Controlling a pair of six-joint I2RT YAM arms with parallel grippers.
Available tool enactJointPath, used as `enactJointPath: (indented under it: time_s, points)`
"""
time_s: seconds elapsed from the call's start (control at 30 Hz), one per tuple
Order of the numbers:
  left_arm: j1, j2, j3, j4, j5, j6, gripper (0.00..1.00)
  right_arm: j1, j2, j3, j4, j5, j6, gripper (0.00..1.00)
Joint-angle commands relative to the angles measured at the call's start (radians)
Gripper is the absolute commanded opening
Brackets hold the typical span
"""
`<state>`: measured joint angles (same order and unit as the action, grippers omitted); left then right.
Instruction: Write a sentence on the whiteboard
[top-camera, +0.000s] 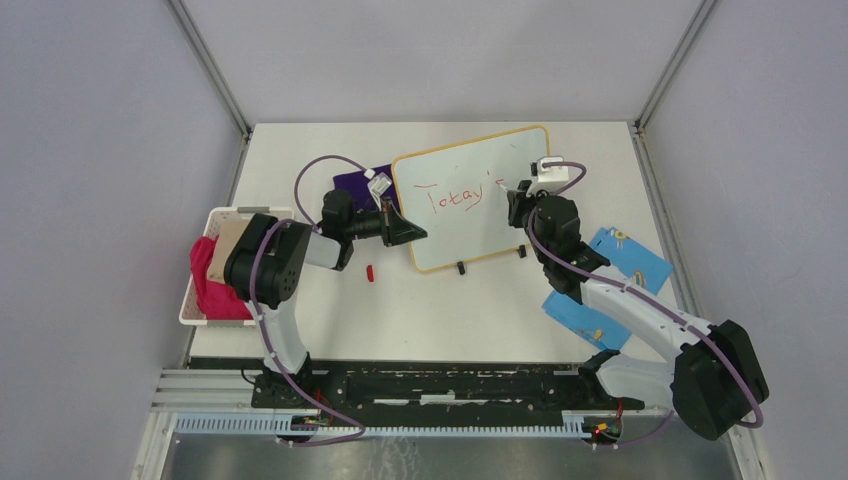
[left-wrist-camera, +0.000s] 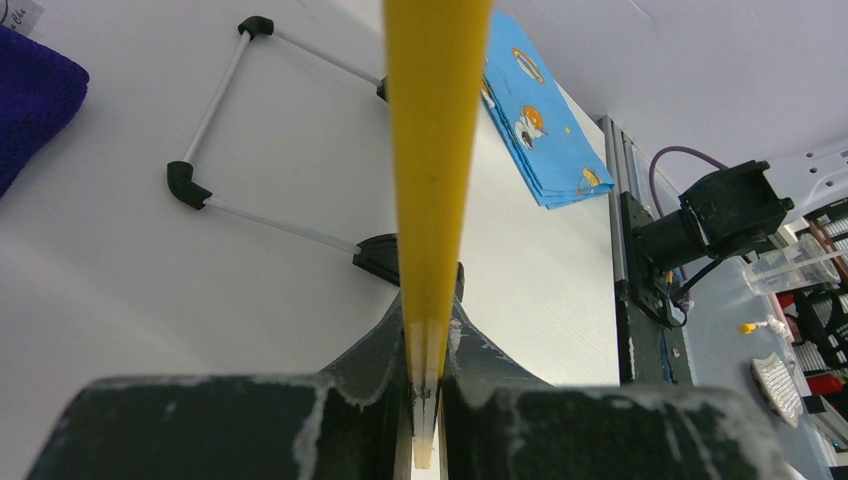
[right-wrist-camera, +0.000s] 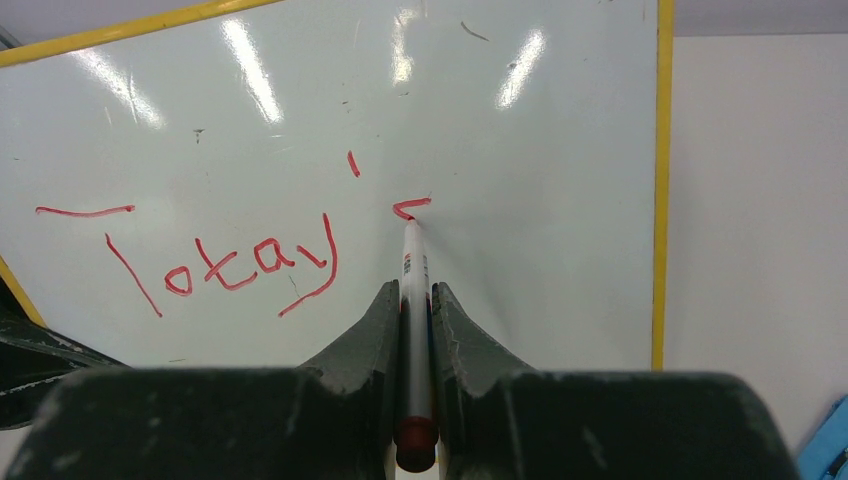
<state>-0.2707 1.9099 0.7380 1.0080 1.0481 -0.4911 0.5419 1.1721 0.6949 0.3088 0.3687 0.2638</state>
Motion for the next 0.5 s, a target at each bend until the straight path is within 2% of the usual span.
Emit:
enactJointPath:
  time_s: [0.0, 0.47]
  points:
    - [-0.006, 0.002, 0.006, -0.095, -0.081, 0.07, 0.02, -0.007, -0.023, -0.003, -0.016, 0.036, -0.011, 0.0]
    - [-0.009, -0.002, 0.006, -0.101, -0.082, 0.074, 0.02, -0.018, -0.029, -0.011, -0.055, 0.042, -0.013, 0.0]
